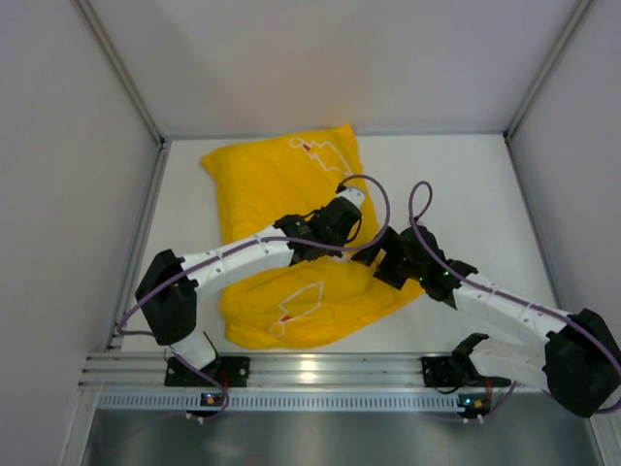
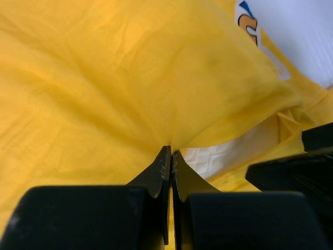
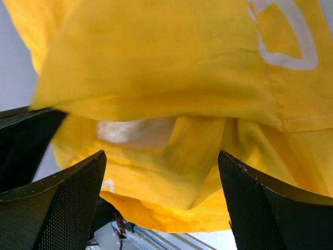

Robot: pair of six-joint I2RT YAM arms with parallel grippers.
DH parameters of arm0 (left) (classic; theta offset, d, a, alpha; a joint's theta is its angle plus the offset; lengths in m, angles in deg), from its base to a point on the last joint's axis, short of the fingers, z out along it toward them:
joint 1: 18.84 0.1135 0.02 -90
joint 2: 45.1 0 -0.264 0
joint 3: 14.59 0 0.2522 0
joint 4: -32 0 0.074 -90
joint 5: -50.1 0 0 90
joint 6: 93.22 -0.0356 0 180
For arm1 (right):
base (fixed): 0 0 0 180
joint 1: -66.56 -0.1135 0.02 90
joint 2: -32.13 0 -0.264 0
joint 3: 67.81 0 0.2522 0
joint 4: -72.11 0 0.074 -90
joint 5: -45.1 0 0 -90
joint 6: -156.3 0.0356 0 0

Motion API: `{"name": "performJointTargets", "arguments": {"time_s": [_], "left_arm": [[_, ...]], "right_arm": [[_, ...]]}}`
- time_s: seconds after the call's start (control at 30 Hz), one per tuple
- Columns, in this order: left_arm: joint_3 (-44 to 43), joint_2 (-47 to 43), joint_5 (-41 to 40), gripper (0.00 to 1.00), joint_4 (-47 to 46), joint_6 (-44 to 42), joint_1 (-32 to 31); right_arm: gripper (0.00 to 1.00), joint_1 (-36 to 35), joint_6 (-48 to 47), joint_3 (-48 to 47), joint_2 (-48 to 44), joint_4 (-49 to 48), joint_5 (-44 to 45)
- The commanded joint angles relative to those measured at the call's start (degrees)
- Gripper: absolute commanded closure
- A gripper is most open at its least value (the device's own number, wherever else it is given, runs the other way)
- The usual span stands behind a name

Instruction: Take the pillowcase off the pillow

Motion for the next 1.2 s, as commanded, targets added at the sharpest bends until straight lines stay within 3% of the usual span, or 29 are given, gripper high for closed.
{"name": "performJointTargets", "arguments": {"time_s": [0.0,0.5,0.57,0.63,0.67,0.8,0.93,1.17], "left_arm": [[-0.89,-3.25,-1.94,1.00,-4.04,0.88,-0.30],[-1.51,-2.01,-2.48,1.00,-5.01,1.75,-0.30],[-1.42,-1.93,-2.91,1.00,-5.10,1.49,-0.30],[-1.60,-1.58,-3.53,1.00,-4.92,1.05,-0.22],[-1.86,-1.40,-4.14,1.00,-4.92,1.05,-0.30],[-2.48,-0.09,-4.50,1.00,-4.92,2.54,0.14],[-3.44,0.71,-4.41,1.00,-4.83,3.42,0.40],[-4.41,2.11,-4.23,1.00,-4.48,4.04,1.28]], "right_arm": [[0.17,-0.31,2.83,-3.29,3.14,0.75,1.82],[0.28,-0.84,3.36,-4.61,10.70,-2.41,3.14],[0.44,-1.98,3.02,-4.79,11.15,-2.68,3.14],[0.72,-3.29,2.57,-4.61,10.54,-1.81,3.05],[0.77,-4.87,2.31,-3.74,8.96,-1.19,3.83],[0.80,-9.88,2.83,1.70,1.58,1.71,8.31],[1.00,-12.62,1.87,7.86,-5.97,6.10,12.97],[0.99,-14.37,0.90,19.72,-13.19,7.95,12.19]]}}
